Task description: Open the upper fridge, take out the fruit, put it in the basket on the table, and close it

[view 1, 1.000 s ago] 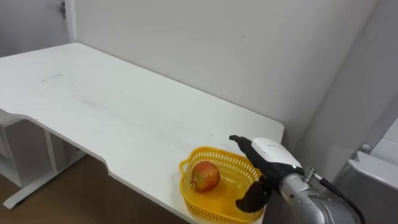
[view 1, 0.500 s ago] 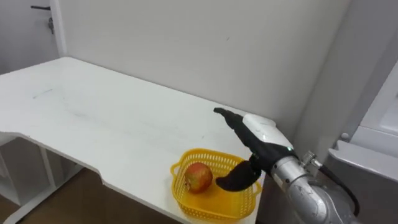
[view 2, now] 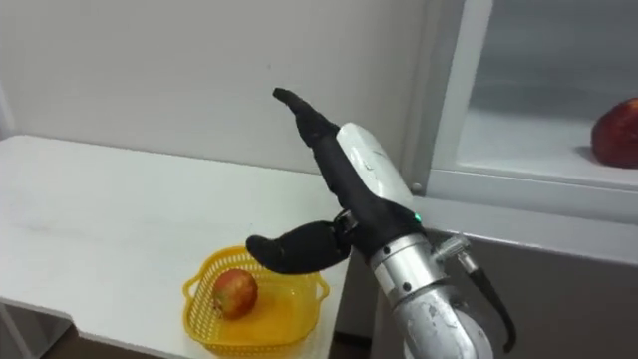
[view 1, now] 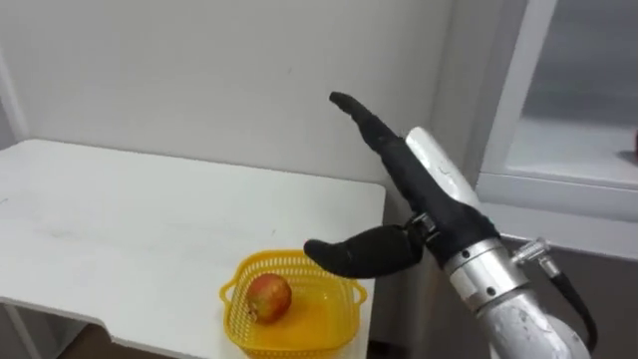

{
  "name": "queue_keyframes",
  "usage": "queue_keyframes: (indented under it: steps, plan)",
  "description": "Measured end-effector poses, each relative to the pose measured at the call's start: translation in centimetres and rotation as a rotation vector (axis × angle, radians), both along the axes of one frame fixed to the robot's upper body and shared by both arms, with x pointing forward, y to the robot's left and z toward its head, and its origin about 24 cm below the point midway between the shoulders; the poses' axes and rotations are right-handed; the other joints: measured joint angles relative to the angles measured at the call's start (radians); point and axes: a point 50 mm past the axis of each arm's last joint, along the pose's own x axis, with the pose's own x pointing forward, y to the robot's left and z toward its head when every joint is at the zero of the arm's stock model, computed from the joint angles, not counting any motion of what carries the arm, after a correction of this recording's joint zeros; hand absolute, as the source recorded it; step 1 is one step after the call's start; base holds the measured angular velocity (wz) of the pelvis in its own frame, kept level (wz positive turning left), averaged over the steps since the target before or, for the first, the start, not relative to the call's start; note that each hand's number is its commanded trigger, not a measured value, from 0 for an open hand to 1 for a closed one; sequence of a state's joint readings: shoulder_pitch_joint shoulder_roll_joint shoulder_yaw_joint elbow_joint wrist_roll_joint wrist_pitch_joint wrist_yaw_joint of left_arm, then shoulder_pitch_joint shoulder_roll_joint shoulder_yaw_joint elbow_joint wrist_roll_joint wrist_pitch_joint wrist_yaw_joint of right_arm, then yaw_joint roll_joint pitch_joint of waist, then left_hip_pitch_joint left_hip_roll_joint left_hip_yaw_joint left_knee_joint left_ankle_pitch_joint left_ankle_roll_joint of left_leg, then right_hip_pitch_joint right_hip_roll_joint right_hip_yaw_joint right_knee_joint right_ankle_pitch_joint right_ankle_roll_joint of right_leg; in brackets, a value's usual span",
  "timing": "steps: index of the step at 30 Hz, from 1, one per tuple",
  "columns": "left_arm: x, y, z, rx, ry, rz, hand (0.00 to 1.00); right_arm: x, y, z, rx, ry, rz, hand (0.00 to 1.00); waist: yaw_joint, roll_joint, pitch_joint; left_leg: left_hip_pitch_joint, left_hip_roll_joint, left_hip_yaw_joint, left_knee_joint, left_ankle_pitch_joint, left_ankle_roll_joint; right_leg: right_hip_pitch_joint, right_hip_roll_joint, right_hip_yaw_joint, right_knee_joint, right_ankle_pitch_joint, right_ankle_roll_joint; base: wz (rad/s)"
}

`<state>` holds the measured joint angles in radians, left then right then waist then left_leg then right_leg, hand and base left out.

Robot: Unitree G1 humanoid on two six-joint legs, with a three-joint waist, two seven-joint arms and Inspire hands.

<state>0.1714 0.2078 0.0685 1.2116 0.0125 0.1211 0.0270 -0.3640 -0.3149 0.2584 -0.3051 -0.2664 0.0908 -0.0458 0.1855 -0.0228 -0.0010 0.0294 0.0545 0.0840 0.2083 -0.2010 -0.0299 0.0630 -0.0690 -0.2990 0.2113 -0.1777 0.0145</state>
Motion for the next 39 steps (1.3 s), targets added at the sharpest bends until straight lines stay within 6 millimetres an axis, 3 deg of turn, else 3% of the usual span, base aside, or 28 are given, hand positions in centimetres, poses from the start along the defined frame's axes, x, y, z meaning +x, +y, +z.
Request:
queue_keyframes:
  steps: [5, 9, 15, 20, 25, 28, 32, 33, 36, 39]
  plan:
    - [-0.8, -0.4, -0.2, -0.007, 0.031, -0.004, 0.0, -1.9, -0.8, 0.9, 0.119, -0.084, -0.008, 0.0, -0.043, 0.002, 0.0011, 0.009, 0.003, 0.024, -0.007, 0.001, -0.001, -0.014, 0.003, 0.025, 0.009, 0.0, 0.0, -0.16]
    - [-0.2, -0.5, -0.2, -0.007, 0.005, -0.012, 0.0, -2.6, -1.4, 1.6, 0.175, -0.168, -0.039, 0.0, -0.078, 0.003, 0.0012, 0.009, 0.003, 0.036, -0.011, 0.0, -0.001, -0.021, 0.004, 0.039, 0.009, 0.001, -0.002, -0.1]
    - [-0.5, -0.9, -0.4, -0.01, -0.007, -0.012, 0.0, -4.3, -2.8, 2.6, 0.263, -0.315, -0.091, 0.0, -0.101, 0.008, 0.0002, 0.016, 0.005, 0.047, -0.009, 0.0, -0.001, -0.021, 0.007, 0.048, 0.008, 0.002, -0.002, -0.04]
    - [-1.1, -1.1, -0.4, -0.006, 0.01, -0.008, 0.0, -5.0, -5.2, 2.0, 0.309, -0.38, -0.248, 0.0, -0.131, 0.018, 0.0022, 0.024, 0.005, 0.048, -0.012, 0.0, -0.001, -0.014, 0.007, 0.05, 0.008, 0.002, -0.002, 0.0]
    - [-1.7, -1.0, -0.4, -0.008, 0.025, -0.008, 0.0, -4.5, -7.7, 1.7, 0.289, -0.406, -0.396, 0.0, -0.153, 0.018, -0.0036, 0.018, 0.005, 0.049, -0.013, 0.001, -0.001, -0.023, 0.006, 0.051, 0.012, 0.003, -0.003, 0.0]
    - [-1.8, -1.0, -0.3, -0.016, 0.022, -0.04, 0.0, -4.3, -9.6, 1.6, 0.262, -0.411, -0.488, 0.0, -0.155, 0.009, -0.0034, 0.02, 0.005, 0.049, -0.006, 0.002, -0.001, -0.019, 0.006, 0.05, 0.01, 0.003, -0.003, 0.0]
    - [-1.8, -0.8, -0.3, -0.02, 0.019, -0.042, 0.0, -3.9, -12.2, 1.0, 0.305, -0.376, -0.583, 0.0, -0.167, -0.024, -0.0052, 0.018, 0.004, 0.049, -0.001, 0.002, -0.001, -0.006, 0.007, 0.047, -0.008, 0.004, 0.0, 0.07]
    - [-1.7, -0.6, -0.2, -0.021, 0.017, -0.044, 0.0, -3.6, -12.8, 0.7, 0.313, -0.353, -0.603, 0.0, -0.172, -0.032, -0.0006, 0.017, 0.004, 0.049, 0.0, 0.002, -0.001, -0.006, 0.007, 0.046, -0.008, 0.004, 0.0, 0.07]
    - [-1.8, 0.0, 0.0, -0.012, 0.022, -0.048, 0.0, -3.3, -13.3, 0.0, 0.328, -0.315, -0.621, 0.0, -0.179, -0.048, -0.0001, 0.015, 0.004, 0.051, -0.001, 0.002, -0.001, -0.008, 0.007, 0.045, -0.008, 0.004, 0.0, 0.0]
    - [-1.5, 0.0, 0.0, -0.01, 0.014, -0.051, 0.0, -3.1, -13.6, -0.2, 0.324, -0.3, -0.626, 0.0, -0.179, -0.045, 0.001, 0.015, 0.003, 0.051, -0.003, 0.001, -0.001, -0.01, 0.006, 0.046, -0.009, 0.004, 0.001, -0.01]
